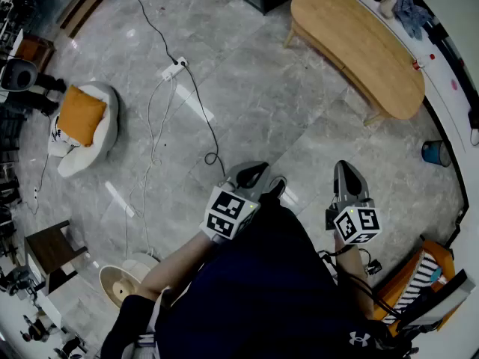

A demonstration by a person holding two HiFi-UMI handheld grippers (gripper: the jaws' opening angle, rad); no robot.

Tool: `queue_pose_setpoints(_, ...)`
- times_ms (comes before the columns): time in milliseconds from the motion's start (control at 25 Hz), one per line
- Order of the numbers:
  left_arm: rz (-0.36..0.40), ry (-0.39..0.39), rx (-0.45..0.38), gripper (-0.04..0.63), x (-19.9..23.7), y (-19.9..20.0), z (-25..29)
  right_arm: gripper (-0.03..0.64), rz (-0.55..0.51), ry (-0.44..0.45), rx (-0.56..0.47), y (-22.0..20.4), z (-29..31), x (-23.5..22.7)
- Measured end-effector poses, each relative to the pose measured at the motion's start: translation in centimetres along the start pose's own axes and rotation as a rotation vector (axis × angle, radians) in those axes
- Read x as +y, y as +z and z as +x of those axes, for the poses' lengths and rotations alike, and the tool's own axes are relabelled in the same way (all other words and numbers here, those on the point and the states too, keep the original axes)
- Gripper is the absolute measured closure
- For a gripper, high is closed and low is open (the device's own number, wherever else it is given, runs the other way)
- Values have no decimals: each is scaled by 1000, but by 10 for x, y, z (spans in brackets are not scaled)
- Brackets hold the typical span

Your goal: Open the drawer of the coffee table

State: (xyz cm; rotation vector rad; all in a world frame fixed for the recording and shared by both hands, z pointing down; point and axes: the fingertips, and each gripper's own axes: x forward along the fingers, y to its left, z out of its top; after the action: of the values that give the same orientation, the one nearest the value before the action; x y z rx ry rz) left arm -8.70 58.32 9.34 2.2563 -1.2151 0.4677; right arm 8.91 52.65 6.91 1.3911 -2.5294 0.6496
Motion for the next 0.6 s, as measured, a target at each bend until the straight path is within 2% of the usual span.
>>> queue_pose_setpoints(160,-7,69,-34,594,0,25,-16,615,-3,36,-9,14,-11,6)
queue_pose_setpoints(440,23,97,-72,594,-2,51,-9,615,-13,39,-60,35,-19,-7)
queue_pose_setpoints(600,54,115,-110,594,-4,65,-2,615,-53,44,-58,36,-18,-11)
